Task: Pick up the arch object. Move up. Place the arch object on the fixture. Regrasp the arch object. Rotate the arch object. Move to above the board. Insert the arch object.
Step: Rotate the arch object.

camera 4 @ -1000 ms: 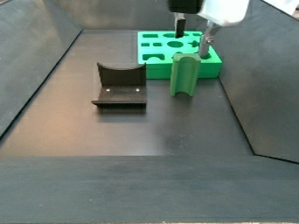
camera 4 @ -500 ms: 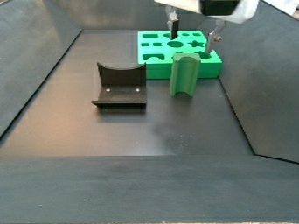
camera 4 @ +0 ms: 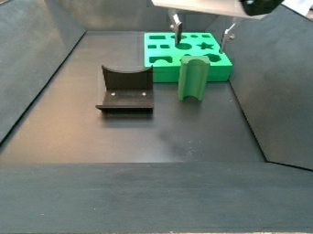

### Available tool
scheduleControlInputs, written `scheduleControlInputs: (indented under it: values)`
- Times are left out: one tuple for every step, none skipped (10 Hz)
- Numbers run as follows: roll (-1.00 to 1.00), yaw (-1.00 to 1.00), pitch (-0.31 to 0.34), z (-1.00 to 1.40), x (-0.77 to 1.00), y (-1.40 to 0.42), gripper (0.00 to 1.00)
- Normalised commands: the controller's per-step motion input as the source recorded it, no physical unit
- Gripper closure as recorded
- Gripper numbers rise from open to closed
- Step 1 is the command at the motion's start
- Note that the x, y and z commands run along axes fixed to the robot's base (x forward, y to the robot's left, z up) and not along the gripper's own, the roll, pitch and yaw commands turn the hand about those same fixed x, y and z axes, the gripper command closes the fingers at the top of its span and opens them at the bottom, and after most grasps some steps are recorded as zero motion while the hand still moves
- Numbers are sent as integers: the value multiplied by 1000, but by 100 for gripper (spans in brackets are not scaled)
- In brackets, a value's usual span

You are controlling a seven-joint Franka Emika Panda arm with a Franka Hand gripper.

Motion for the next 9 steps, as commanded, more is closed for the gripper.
scheduleControlInputs:
  values:
    - [5, 1000, 31, -13, 21, -1, 0]
    - [6, 1000, 36, -13, 21, -1, 0]
    - [8, 1000, 47, -12, 22, -1, 0]
    - [8, 891, 49, -11, 22, -1, 0]
    - [8, 481, 48, -9, 23, -1, 0]
    - [8, 297, 47, -8, 23, -1, 0]
    - [8, 163, 47, -1000, 0, 0, 0]
    - [9, 124, 39, -1000, 5, 1, 0]
    - [13, 82, -2, -1000, 30, 3, 0]
